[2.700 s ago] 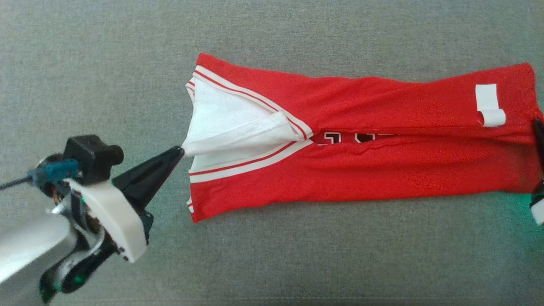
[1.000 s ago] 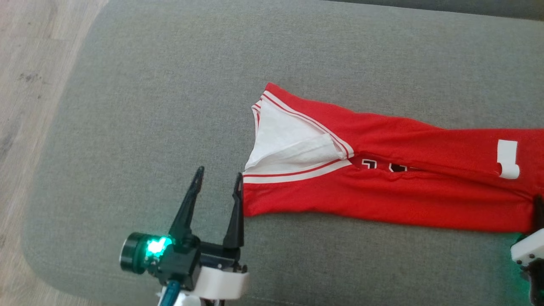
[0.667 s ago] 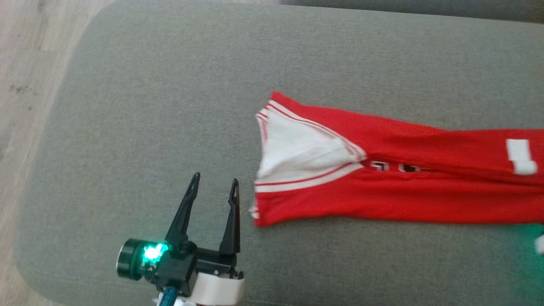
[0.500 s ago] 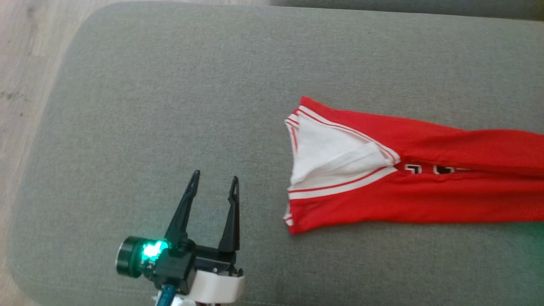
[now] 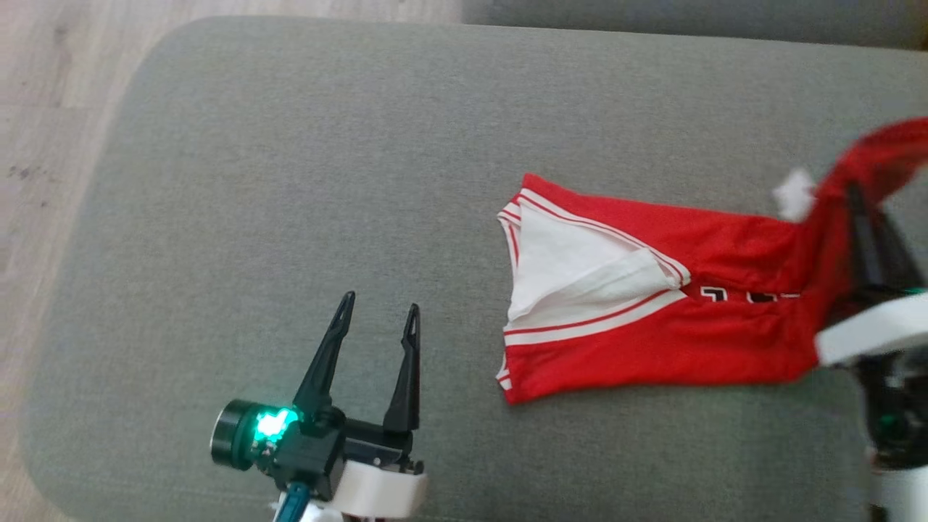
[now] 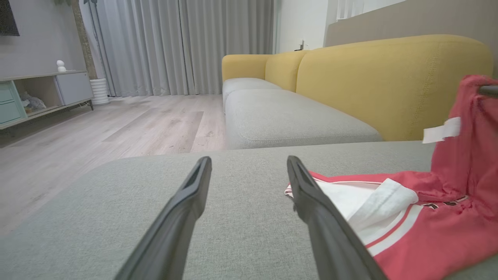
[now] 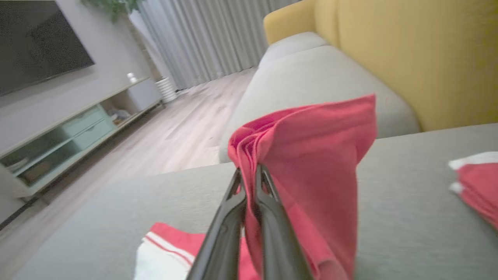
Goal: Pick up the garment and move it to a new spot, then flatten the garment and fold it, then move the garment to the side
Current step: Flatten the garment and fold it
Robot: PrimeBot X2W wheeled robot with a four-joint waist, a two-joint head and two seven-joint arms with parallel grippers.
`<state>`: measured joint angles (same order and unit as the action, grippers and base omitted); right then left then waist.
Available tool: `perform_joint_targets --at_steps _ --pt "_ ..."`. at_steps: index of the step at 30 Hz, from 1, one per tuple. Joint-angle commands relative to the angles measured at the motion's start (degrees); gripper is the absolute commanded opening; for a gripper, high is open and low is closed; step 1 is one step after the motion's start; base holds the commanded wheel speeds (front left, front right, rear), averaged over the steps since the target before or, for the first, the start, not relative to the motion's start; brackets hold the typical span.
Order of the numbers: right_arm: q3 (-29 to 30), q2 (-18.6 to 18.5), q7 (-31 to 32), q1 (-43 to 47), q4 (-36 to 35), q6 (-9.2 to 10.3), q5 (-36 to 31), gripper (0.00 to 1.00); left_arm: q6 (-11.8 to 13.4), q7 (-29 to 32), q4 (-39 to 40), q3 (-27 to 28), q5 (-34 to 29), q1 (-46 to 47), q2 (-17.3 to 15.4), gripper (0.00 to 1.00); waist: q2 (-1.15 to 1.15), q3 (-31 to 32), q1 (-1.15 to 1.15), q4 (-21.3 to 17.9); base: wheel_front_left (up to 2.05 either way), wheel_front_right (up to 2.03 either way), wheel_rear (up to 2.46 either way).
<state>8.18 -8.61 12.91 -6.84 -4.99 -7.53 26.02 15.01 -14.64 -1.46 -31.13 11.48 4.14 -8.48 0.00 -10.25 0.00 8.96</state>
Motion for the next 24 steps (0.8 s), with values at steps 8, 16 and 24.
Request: perform_joint_targets --at_steps 8,16,24 --pt "-12.6 2.2 1.2 -6.3 -1.1 0.04 0.3 0.00 -1.0 -0.4 1.2 2.9 -1.2 0.8 1.3 1.00 0.00 0.2 0.00 3.7 0.00 0.00 0.00" --pt "-23.2 3.2 2.0 -5.4 3.6 0.04 -1.1 0.00 -1.7 -0.4 0.9 3.7 -1.7 0.6 2.1 1.00 0.00 -0.6 0.00 6.6 0.00 0.00 0.00" --pt "-28.4 4.0 2.4 -1.6 5.5 0.04 -0.5 1.00 -2.0 -0.4 0.7 5.3 -1.9 -0.5 2.7 1.00 0.00 -0.1 0.00 6.3 0.00 0.00 0.00"
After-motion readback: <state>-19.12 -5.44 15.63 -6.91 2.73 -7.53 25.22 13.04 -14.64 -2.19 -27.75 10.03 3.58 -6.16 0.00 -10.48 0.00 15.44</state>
